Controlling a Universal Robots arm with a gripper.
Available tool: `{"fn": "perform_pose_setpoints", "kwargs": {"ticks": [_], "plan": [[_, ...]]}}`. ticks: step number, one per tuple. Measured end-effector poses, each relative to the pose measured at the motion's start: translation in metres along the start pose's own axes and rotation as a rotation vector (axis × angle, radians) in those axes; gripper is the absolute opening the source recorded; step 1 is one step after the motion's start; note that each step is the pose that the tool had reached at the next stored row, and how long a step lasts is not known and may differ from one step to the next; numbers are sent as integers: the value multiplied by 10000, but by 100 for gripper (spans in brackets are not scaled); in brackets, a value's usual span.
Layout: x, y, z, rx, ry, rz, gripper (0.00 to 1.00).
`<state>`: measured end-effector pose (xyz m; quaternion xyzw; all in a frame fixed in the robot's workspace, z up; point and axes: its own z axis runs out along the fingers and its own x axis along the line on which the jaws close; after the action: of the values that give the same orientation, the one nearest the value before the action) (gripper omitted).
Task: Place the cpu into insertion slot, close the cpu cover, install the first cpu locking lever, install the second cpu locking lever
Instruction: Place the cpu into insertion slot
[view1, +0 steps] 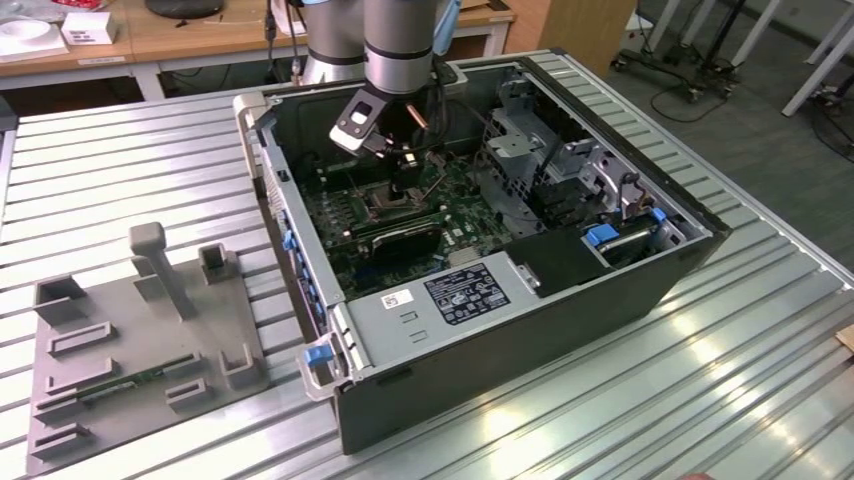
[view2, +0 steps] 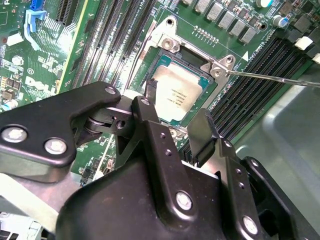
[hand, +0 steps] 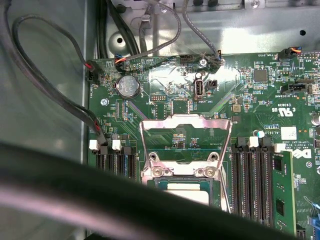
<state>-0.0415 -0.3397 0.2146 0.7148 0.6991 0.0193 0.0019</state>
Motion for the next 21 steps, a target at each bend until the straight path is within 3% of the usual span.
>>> {"fn": "perform_pose_setpoints", "kwargs": {"ticks": [5, 15, 21], "plan": [[0, 0, 0, -1, 0, 0, 51], [0, 0, 0, -2, 0, 0, 11], [0, 0, 0, -3, 0, 0, 11]]}}
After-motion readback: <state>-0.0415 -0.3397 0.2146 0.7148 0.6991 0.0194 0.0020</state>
